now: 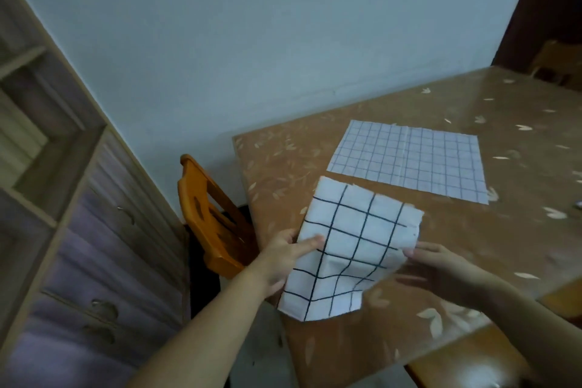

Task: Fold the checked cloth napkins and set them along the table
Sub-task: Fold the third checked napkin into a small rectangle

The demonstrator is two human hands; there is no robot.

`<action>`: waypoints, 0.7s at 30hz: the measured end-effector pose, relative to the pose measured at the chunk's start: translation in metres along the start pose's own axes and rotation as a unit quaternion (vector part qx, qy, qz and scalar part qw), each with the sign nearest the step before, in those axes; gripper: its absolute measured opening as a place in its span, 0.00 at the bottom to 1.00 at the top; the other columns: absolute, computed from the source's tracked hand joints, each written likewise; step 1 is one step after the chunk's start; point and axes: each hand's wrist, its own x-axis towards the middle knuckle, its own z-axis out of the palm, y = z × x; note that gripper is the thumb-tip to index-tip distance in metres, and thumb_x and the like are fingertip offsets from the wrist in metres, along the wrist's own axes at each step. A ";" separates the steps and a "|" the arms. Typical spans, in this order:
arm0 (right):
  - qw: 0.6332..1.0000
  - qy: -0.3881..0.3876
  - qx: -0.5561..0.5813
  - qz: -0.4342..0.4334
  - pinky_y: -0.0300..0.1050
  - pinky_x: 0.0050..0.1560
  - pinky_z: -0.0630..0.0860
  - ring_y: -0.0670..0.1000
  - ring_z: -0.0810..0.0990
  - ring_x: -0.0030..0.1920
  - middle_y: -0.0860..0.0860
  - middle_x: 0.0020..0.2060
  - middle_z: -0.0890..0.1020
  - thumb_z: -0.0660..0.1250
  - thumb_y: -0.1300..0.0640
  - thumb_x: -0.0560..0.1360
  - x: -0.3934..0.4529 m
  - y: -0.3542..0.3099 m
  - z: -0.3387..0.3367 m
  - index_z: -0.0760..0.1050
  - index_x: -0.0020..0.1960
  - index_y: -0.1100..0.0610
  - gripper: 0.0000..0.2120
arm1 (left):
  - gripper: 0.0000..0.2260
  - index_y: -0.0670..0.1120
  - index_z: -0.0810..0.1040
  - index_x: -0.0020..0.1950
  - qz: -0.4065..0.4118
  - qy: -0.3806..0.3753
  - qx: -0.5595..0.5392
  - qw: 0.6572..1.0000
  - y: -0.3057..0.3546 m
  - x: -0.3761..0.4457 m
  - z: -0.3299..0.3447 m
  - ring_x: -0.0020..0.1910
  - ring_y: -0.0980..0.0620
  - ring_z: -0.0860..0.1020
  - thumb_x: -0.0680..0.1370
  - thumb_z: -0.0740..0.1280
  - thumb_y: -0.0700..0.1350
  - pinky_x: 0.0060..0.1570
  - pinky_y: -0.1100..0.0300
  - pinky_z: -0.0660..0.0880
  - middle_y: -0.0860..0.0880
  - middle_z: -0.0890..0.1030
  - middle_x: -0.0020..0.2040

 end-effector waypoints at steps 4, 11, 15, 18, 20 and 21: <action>0.999 -0.029 -0.008 0.038 0.57 0.63 0.73 0.56 0.83 0.53 0.55 0.50 0.85 0.73 0.52 0.70 -0.011 0.007 0.034 0.80 0.53 0.60 0.16 | 0.11 0.45 0.79 0.61 -0.029 0.017 -0.131 0.991 -0.019 -0.021 -0.014 0.54 0.42 0.82 0.79 0.67 0.43 0.55 0.42 0.78 0.42 0.84 0.55; 0.982 0.157 -0.007 0.108 0.63 0.54 0.79 0.62 0.84 0.48 0.61 0.47 0.85 0.69 0.61 0.75 -0.015 0.065 0.068 0.78 0.56 0.65 0.12 | 0.07 0.46 0.81 0.55 -0.122 0.114 -0.078 0.983 -0.093 -0.039 -0.018 0.49 0.46 0.83 0.79 0.67 0.42 0.43 0.53 0.79 0.45 0.85 0.51; 0.963 0.216 -0.022 0.157 0.56 0.44 0.82 0.61 0.84 0.44 0.61 0.45 0.84 0.69 0.61 0.75 -0.017 0.104 0.076 0.77 0.55 0.65 0.11 | 0.12 0.45 0.78 0.61 -0.150 0.168 -0.034 0.974 -0.136 -0.043 -0.019 0.53 0.45 0.80 0.78 0.67 0.40 0.54 0.50 0.77 0.45 0.82 0.56; 0.962 0.211 0.019 0.173 0.51 0.39 0.78 0.61 0.82 0.46 0.61 0.46 0.83 0.66 0.61 0.77 -0.020 0.118 0.078 0.78 0.53 0.63 0.07 | 0.23 0.52 0.70 0.70 -0.150 0.202 -0.003 0.968 -0.151 -0.049 -0.016 0.58 0.46 0.77 0.76 0.70 0.43 0.57 0.49 0.76 0.48 0.77 0.63; 0.964 0.199 0.029 0.175 0.51 0.41 0.78 0.61 0.82 0.47 0.61 0.46 0.84 0.66 0.62 0.77 -0.019 0.127 0.074 0.79 0.53 0.63 0.07 | 0.22 0.54 0.71 0.66 -0.128 0.187 0.003 0.974 -0.156 -0.052 -0.015 0.54 0.50 0.80 0.75 0.70 0.39 0.51 0.55 0.78 0.49 0.80 0.57; 0.966 0.194 0.024 0.171 0.51 0.42 0.78 0.60 0.83 0.47 0.61 0.46 0.84 0.66 0.62 0.76 -0.019 0.130 0.073 0.79 0.53 0.62 0.07 | 0.22 0.53 0.72 0.65 -0.115 0.167 0.015 0.979 -0.157 -0.053 -0.014 0.51 0.52 0.81 0.74 0.69 0.35 0.48 0.59 0.79 0.50 0.82 0.54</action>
